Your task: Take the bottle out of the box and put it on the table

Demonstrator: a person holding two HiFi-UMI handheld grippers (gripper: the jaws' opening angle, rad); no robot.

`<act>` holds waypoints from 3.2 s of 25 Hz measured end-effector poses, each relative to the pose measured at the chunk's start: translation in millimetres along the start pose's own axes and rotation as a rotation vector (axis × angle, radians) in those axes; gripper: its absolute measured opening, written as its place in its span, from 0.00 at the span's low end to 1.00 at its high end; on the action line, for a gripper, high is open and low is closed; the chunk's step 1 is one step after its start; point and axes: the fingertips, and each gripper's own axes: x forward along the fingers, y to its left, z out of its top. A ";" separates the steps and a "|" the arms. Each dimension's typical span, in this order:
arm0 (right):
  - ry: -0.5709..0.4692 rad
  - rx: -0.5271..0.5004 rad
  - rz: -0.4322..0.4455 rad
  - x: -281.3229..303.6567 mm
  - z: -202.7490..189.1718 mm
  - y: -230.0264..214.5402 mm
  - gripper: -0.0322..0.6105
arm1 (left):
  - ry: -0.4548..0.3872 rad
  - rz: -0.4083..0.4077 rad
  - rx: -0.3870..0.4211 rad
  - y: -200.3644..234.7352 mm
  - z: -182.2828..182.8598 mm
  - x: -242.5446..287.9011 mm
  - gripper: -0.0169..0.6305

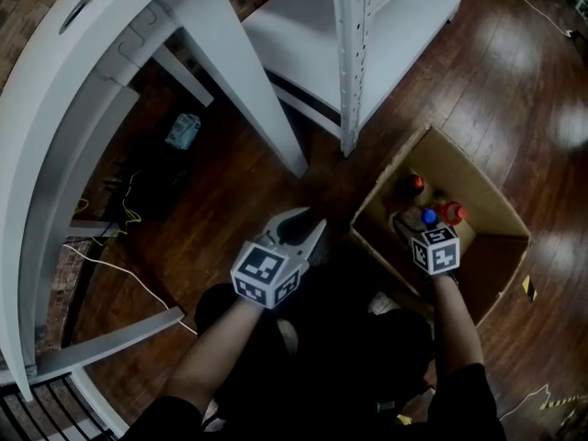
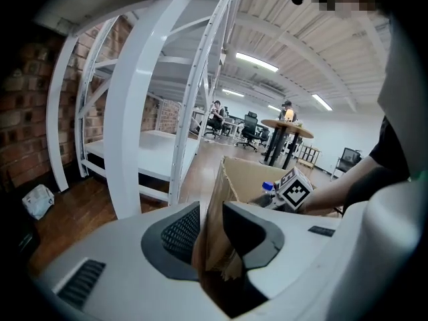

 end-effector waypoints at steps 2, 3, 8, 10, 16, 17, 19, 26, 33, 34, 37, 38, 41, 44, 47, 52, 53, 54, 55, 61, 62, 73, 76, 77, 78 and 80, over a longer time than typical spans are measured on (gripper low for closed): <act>-0.042 0.008 -0.020 -17.1 15.4 -4.7 0.54 | -0.014 -0.004 0.003 -3.0 5.8 3.9 0.17; -0.057 0.012 -0.028 -25.0 22.2 -6.3 0.54 | -0.025 -0.003 0.005 -3.7 10.4 5.4 0.15; -0.112 0.009 -0.059 -68.5 48.7 -8.8 0.54 | -0.104 -0.027 -0.003 -9.7 43.1 9.7 0.14; -0.138 0.020 -0.090 -93.8 58.5 -12.1 0.54 | -0.128 -0.035 0.008 -12.4 62.1 10.2 0.14; -0.179 0.098 -0.169 -208.7 103.5 -5.8 0.54 | -0.098 -0.059 -0.010 -38.2 146.7 -8.4 0.14; -0.188 0.111 -0.172 -231.7 115.4 -0.6 0.54 | -0.087 -0.077 -0.002 -48.7 165.7 -13.9 0.14; -0.201 0.128 -0.174 -277.0 138.1 13.2 0.54 | -0.068 -0.109 -0.005 -68.3 203.4 -27.3 0.14; -0.202 0.171 -0.192 -417.1 215.7 61.5 0.54 | -0.071 -0.152 -0.059 -113.6 340.3 -98.2 0.14; -0.245 0.197 -0.186 -539.6 283.9 108.2 0.54 | -0.080 -0.150 -0.015 -152.6 449.6 -169.9 0.14; -0.257 0.200 -0.177 -554.3 293.2 115.8 0.54 | -0.094 -0.142 -0.024 -154.8 463.8 -180.6 0.14; -0.281 0.180 -0.151 -592.6 315.8 138.0 0.54 | -0.143 -0.119 -0.046 -163.8 503.1 -210.9 0.14; -0.286 0.168 -0.146 -603.0 321.0 145.2 0.54 | -0.161 -0.114 -0.046 -167.6 515.3 -221.2 0.14; -0.310 0.146 -0.128 -627.3 334.9 159.4 0.54 | -0.228 -0.096 -0.032 -177.0 550.2 -248.3 0.14; -0.335 0.121 -0.110 -643.6 352.6 173.0 0.54 | -0.292 -0.065 -0.003 -178.1 578.4 -273.5 0.14; -0.343 0.052 -0.092 -652.5 363.9 193.4 0.54 | -0.337 -0.020 0.013 -174.8 592.2 -301.2 0.14; -0.376 -0.037 -0.035 -666.8 402.2 207.8 0.54 | -0.403 0.060 0.027 -172.4 609.2 -333.5 0.14; -0.382 -0.046 -0.024 -667.7 407.7 209.5 0.54 | -0.409 0.073 0.032 -172.7 610.6 -340.0 0.14; -0.387 -0.055 -0.015 -668.0 412.6 211.5 0.54 | -0.415 0.086 0.037 -172.4 611.4 -346.6 0.14; -0.390 -0.063 -0.005 -668.1 417.7 214.1 0.54 | -0.420 0.100 0.041 -171.2 611.8 -353.5 0.14; -0.407 -0.113 0.082 -654.7 446.9 241.9 0.54 | -0.463 0.220 0.021 -143.4 602.2 -400.4 0.14; -0.404 -0.119 0.093 -650.0 450.4 249.2 0.54 | -0.466 0.235 0.013 -137.0 598.1 -408.3 0.14; -0.384 -0.254 0.259 -597.7 504.3 383.6 0.54 | -0.507 0.335 -0.047 -46.4 571.6 -519.6 0.08; -0.375 -0.321 0.293 -577.5 527.9 425.9 0.54 | -0.525 0.407 -0.037 -17.2 569.4 -558.5 0.08; -0.370 -0.334 0.308 -569.8 534.7 439.2 0.54 | -0.529 0.432 -0.034 -7.4 568.0 -572.1 0.08; -0.366 -0.342 0.328 -561.2 540.7 452.0 0.54 | -0.532 0.459 -0.034 2.5 565.7 -586.1 0.08; -0.359 -0.356 0.374 -542.8 552.0 478.1 0.54 | -0.543 0.518 -0.043 22.3 558.8 -616.9 0.05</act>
